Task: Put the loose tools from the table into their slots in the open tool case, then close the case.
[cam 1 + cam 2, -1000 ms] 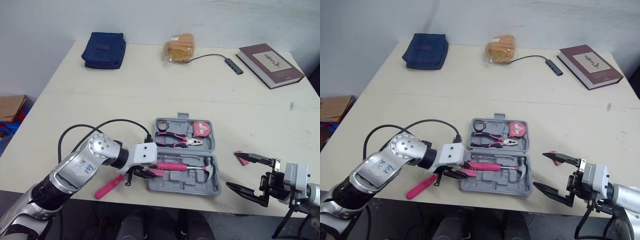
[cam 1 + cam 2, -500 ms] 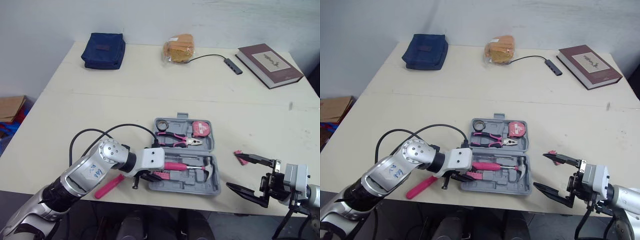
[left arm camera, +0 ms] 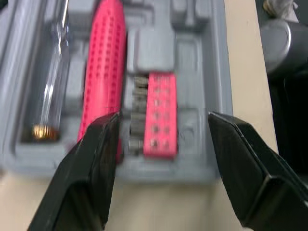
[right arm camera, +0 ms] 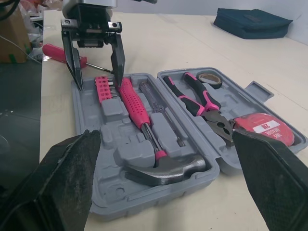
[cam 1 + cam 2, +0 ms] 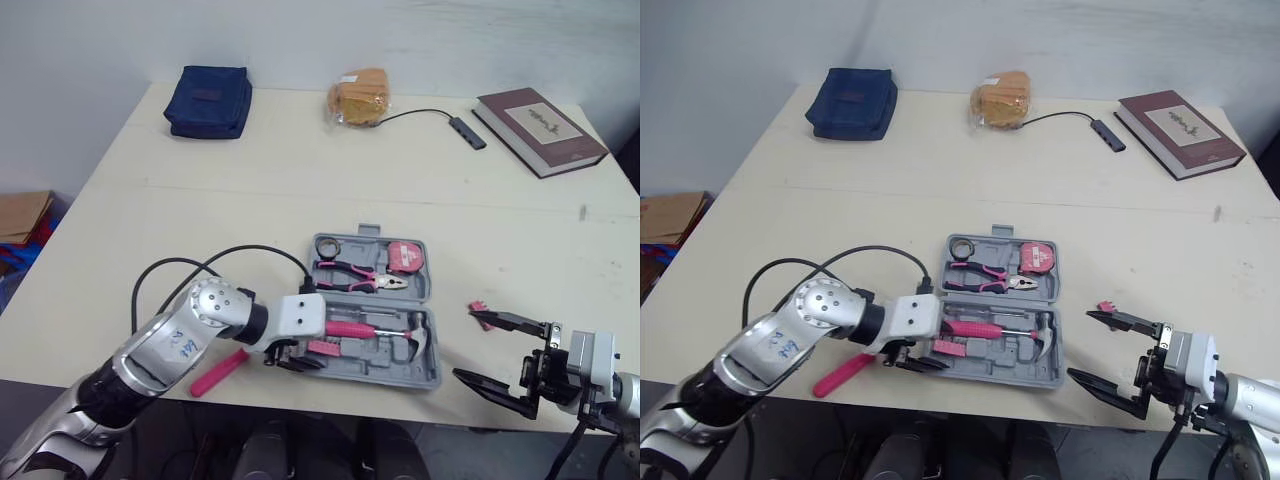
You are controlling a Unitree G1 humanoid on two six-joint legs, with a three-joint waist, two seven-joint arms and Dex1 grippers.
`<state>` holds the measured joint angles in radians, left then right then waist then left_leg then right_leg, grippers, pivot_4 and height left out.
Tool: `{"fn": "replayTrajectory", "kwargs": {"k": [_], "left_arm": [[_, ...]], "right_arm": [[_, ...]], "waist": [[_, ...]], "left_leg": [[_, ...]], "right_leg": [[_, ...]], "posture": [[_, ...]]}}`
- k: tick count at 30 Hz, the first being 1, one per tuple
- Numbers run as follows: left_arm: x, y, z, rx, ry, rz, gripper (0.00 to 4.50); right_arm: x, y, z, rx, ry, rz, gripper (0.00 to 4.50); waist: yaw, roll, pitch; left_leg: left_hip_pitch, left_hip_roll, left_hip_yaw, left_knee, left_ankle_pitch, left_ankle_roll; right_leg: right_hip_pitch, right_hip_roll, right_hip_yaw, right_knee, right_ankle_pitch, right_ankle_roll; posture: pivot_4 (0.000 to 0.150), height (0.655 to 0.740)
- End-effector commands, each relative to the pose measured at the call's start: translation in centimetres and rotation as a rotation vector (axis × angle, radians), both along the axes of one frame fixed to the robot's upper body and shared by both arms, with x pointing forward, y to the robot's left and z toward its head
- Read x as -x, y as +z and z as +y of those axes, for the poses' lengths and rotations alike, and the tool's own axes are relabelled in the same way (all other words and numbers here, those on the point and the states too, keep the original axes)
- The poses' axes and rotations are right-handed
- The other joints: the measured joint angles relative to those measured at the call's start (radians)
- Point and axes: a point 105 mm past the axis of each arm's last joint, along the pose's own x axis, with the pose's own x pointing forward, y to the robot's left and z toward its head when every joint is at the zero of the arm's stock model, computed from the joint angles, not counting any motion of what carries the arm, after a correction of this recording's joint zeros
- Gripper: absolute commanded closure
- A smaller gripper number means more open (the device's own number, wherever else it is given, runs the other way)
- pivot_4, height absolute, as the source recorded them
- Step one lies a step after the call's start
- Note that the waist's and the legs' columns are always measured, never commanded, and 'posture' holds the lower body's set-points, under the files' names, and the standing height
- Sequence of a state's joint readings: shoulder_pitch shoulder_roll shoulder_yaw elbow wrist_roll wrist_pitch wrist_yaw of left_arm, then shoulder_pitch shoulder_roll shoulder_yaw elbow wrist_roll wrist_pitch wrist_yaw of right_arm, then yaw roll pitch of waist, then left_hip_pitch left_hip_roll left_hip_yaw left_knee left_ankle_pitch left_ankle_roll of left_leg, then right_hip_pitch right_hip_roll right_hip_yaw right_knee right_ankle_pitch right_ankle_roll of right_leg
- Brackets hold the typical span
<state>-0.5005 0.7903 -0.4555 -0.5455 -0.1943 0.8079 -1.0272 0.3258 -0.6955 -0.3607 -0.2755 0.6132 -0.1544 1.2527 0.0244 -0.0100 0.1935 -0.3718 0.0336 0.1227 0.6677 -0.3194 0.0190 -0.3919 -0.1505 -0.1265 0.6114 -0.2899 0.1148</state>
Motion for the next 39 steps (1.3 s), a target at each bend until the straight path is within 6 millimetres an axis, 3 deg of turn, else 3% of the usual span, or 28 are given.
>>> {"fn": "replayTrajectory", "kwargs": {"k": [1,8,9,11,12,14,15,25,39], "left_arm": [[0.5,1.8,-0.2,0.04,-0.028,-0.03,1.7],[-0.4,3.0,-0.1,0.186,-0.079,-0.143,1.7],[-0.3,3.3,0.1,0.244,-0.112,-0.149,2.29],[-0.3,3.7,0.3,0.322,-0.162,-0.187,2.97],[-0.5,3.7,0.2,0.367,-0.145,-0.173,3.54],[-0.1,3.1,0.1,0.38,-0.181,-0.152,4.37],[-0.1,2.8,-0.1,0.388,-0.182,-0.147,4.46],[-0.7,-0.1,-0.6,0.309,-0.135,-0.096,4.46],[-1.5,-3.2,0.9,0.117,-0.045,-0.042,4.46]], "right_arm": [[0.3,1.0,0.3,0.004,0.02,-0.036,0.0],[0.2,0.9,0.5,0.0,0.023,-0.027,0.0],[0.1,0.9,0.5,0.0,0.02,-0.025,0.0],[0.1,0.8,0.4,0.001,0.014,-0.02,0.0],[0.1,0.8,0.4,0.001,0.012,-0.019,0.0],[0.0,0.8,0.4,0.002,0.01,-0.019,0.0],[0.0,0.8,0.4,0.0,0.008,-0.019,0.0],[0.0,0.8,0.1,0.005,-0.009,-0.021,0.0],[-0.2,0.8,0.1,0.002,-0.026,-0.033,0.0]], "waist": [[0.0,0.0,0.0],[0.0,0.0,0.0],[0.0,0.0,0.0],[0.0,0.0,0.0],[0.0,0.0,0.0],[0.0,0.0,0.0],[0.0,0.0,0.0],[-0.001,0.0,0.0],[-0.004,0.002,-0.002]], "left_leg": [[0.0,0.0,0.0,0.0,0.0,0.0],[0.0,0.0,0.0,0.0,0.0,0.0],[0.0,0.0,0.0,0.0,0.0,0.0],[0.0,0.0,0.0,0.0,0.0,0.0],[0.0,0.0,0.0,0.0,0.0,0.0],[0.0,0.0,0.0,0.0,0.0,0.0],[0.0,0.0,0.0,0.0,0.0,0.0],[0.0,0.0,0.0,0.0,0.0,0.0],[0.002,0.001,0.001,0.0,0.0,0.0]], "right_leg": [[0.0,0.0,0.0,0.0,0.0,0.0],[0.0,0.0,0.0,0.0,0.0,0.0],[0.0,0.0,0.0,0.0,0.0,0.0],[0.0,0.0,0.0,0.0,0.0,0.0],[0.0,0.0,0.0,0.0,0.0,0.0],[0.0,0.0,0.0,0.0,0.0,0.0],[0.0,0.0,0.0,0.0,0.0,0.0],[0.0,0.0,0.0,0.0,0.0,0.0],[0.0,0.0,0.0,0.001,0.0,0.0]], "posture": [[0.15,0.74],[0.15,0.74],[0.15,0.74],[0.15,0.74],[0.15,0.74],[0.15,0.74],[0.15,0.74],[0.15,0.74],[0.15,0.74]]}}
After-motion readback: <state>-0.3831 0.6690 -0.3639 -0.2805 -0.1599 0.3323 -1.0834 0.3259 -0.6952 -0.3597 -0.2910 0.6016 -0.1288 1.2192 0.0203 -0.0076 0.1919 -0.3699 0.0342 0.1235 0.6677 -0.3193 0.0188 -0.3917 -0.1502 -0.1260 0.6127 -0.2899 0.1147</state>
